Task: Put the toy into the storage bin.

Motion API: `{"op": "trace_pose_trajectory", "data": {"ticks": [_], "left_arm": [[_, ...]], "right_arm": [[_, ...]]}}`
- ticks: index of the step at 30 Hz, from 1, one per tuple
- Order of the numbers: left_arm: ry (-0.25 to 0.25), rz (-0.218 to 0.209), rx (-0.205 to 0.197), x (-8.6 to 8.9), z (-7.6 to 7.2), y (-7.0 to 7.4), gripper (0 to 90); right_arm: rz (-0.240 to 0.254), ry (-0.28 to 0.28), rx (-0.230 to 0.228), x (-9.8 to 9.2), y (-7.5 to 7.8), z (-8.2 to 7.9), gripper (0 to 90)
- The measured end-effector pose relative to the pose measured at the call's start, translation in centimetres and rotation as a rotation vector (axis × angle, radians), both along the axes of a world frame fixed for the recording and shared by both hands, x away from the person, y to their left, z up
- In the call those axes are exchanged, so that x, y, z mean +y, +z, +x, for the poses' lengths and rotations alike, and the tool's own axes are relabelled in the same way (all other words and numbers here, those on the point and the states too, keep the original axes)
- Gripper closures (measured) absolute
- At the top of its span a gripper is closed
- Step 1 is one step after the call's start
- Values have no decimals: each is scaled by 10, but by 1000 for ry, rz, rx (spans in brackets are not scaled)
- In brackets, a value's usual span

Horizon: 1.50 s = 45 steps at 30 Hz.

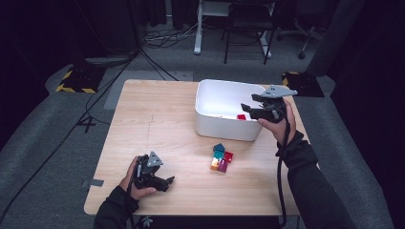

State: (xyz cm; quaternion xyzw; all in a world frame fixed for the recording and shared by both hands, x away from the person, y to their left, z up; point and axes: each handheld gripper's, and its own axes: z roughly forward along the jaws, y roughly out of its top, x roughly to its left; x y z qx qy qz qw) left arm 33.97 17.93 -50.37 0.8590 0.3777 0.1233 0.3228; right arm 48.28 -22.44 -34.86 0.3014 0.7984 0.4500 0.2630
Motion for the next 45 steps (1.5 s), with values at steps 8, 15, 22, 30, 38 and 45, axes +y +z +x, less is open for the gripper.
{"op": "trace_pose_trajectory", "data": {"ticks": [8, 15, 22, 30, 38, 45], "left_arm": [[0, 0, 0, 0, 0, 0, 3], [0, -1, 0, 0, 0, 0, 3], [0, 0, 0, 0, 0, 0, 3], [-1, -1, -1, 0, 0, 0, 3], [-1, 0, 0, 0, 0, 0, 3], [-1, 0, 0, 0, 0, 0, 3]], "right_arm": [[8, 54, -39, -6, 9, -24, 396], [26, 104, -46, -9, 8, -51, 390], [2, 161, -19, -5, -16, -69, 384], [-34, 197, 25, 0, -47, -78, 377], [-31, 246, 78, 2, -75, -85, 364], [-30, 265, 124, 3, -98, -88, 389]]}}
